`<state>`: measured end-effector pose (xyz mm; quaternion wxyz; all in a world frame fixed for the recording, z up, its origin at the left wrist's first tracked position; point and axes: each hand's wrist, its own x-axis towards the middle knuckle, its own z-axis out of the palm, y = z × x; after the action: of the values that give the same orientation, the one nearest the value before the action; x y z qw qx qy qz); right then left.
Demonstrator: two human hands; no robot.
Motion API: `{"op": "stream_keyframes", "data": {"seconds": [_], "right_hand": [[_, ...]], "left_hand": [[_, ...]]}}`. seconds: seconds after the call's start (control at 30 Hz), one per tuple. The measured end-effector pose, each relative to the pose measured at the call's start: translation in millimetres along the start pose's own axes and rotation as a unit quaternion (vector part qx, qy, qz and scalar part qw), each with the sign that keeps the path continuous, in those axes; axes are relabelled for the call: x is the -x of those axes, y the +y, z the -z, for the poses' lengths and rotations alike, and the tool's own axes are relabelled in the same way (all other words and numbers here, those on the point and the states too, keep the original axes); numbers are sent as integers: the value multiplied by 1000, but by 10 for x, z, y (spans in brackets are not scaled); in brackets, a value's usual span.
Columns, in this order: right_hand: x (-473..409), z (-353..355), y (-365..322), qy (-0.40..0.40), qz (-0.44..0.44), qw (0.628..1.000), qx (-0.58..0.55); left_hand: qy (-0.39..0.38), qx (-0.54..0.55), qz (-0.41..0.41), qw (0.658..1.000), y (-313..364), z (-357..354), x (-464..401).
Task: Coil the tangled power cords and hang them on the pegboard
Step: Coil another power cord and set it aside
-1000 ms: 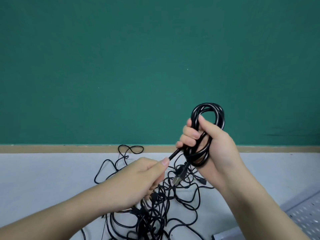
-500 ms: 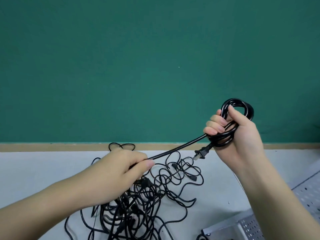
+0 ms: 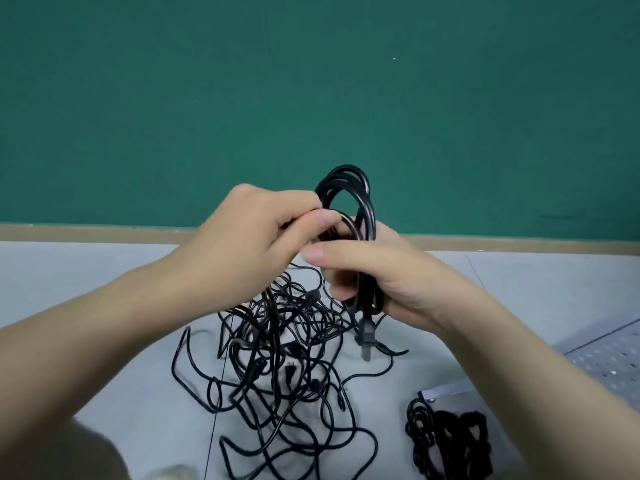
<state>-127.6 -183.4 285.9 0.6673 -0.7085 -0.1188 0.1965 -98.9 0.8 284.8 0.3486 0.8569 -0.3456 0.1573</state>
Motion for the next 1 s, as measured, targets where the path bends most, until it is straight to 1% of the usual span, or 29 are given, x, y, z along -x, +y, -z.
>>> {"op": "stream_keyframes", "data": {"seconds": [0.07,0.1,0.13,0.2,0.3,0.37,0.43,0.5,0.57,0.63,0.7,0.77,0.8,0.83,0.9,1.0], "right_hand": [[-12,15,17,-2,-48,999,3],[-6,27,18,-17,-75,997,-11],[0,40,21,-46,-105,992,-43],[23,44,-12,-116,-152,970,-148],[50,74,-55,-199,-138,932,-271],[48,121,-93,-217,-108,916,-321],[41,192,-136,-197,-69,915,-345],[49,287,-171,-179,-36,911,-369],[65,376,-184,-170,-14,899,-402],[69,437,-190,-147,-2,899,-414],[45,478,-178,-75,12,926,-371],[23,495,-147,21,18,957,-289],[11,484,-118,58,14,965,-254],[-3,450,-90,79,8,970,-230],[-31,355,-35,89,-1,975,-205],[-81,225,13,98,9,974,-206]], "left_hand": [[16,-19,26,999,-53,-9,13],[21,-28,39,999,-78,-16,20],[21,-34,50,998,-102,-30,27],[22,-20,69,997,-112,-58,38],[22,92,115,989,-93,-63,7],[-12,169,136,976,-144,-84,-10],[-75,215,163,960,-229,-147,6],[-158,249,199,935,-301,-245,56],[-232,246,209,918,-345,-340,104],[-265,222,218,913,-378,-395,121],[-249,230,237,911,-394,-415,113],[-201,278,256,904,-357,-391,83],[-177,303,261,899,-328,-376,71],[-158,320,261,897,-292,-362,60],[-137,352,249,892,-176,-335,38],[-142,395,234,877,17,-294,16]]}}
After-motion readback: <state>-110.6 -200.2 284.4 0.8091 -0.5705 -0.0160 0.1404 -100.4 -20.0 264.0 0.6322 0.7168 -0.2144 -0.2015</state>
